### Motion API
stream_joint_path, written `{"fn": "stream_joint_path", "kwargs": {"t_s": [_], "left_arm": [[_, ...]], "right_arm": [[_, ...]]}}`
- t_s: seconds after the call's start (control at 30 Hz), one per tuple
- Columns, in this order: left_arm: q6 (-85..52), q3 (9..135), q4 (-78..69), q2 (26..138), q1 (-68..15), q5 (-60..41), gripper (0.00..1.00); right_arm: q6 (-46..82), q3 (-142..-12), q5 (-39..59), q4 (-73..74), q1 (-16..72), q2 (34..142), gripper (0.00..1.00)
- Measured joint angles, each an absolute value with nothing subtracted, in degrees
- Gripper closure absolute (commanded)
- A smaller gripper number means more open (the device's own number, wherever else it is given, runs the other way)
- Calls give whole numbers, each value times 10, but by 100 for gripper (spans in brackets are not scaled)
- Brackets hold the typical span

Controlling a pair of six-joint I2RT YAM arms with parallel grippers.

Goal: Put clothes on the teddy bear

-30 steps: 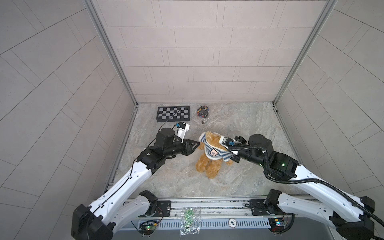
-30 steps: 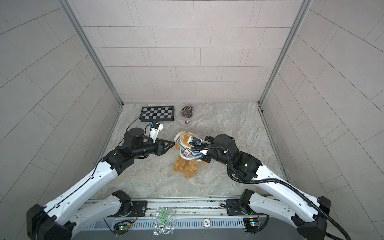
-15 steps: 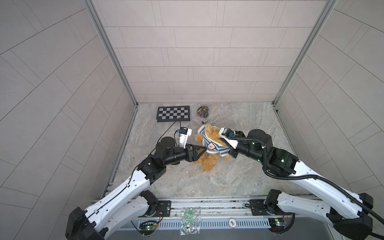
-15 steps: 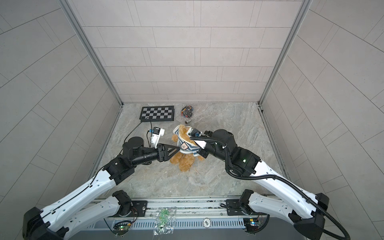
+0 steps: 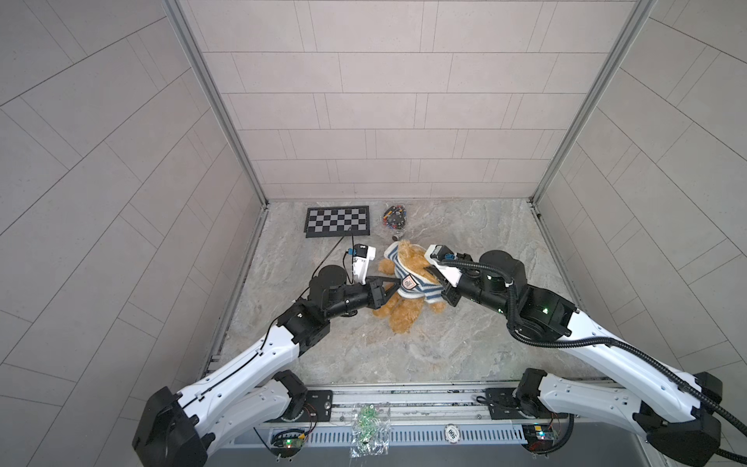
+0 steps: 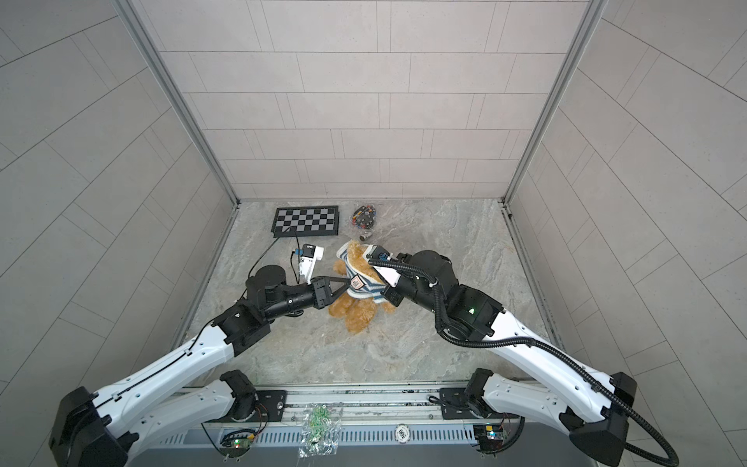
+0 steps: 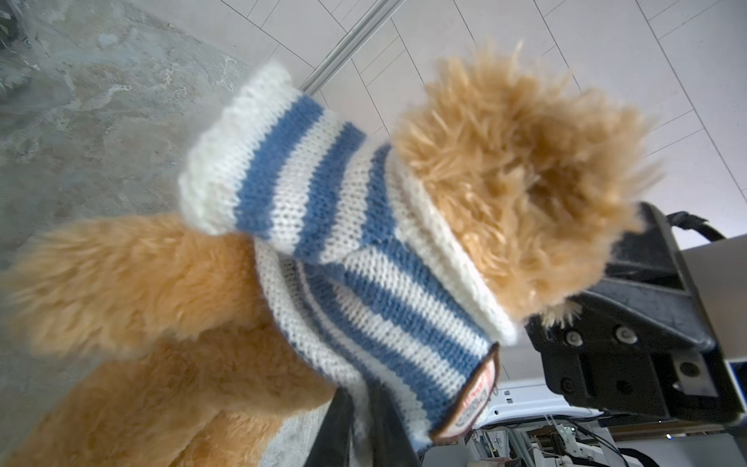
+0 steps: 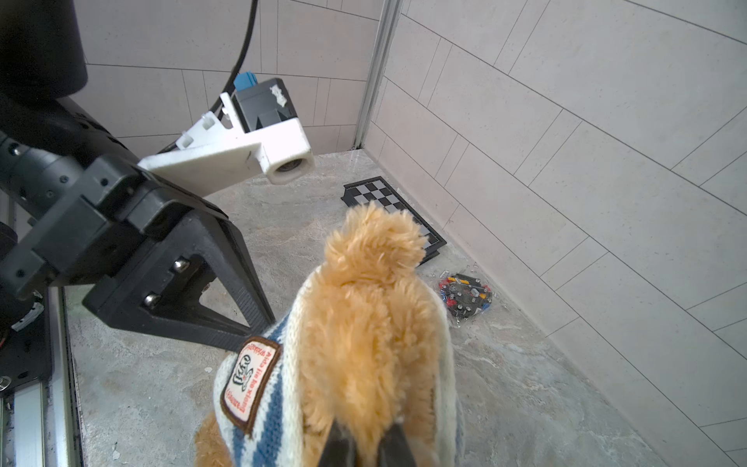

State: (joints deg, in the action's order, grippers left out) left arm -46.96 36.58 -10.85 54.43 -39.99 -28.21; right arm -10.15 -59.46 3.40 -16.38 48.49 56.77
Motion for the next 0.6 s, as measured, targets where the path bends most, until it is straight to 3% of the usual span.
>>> {"fn": "stream_joint_path", "kwargs": {"t_s": [0.17,0.6], "left_arm": [[-479,360,-124,556,-413,-278,100],[-469,346,-108,611,-412,-237,100]], "right_arm": [[-91,-595,22,-161,485,575,100],[-50,-594,-32,-170,486,559,100]]}}
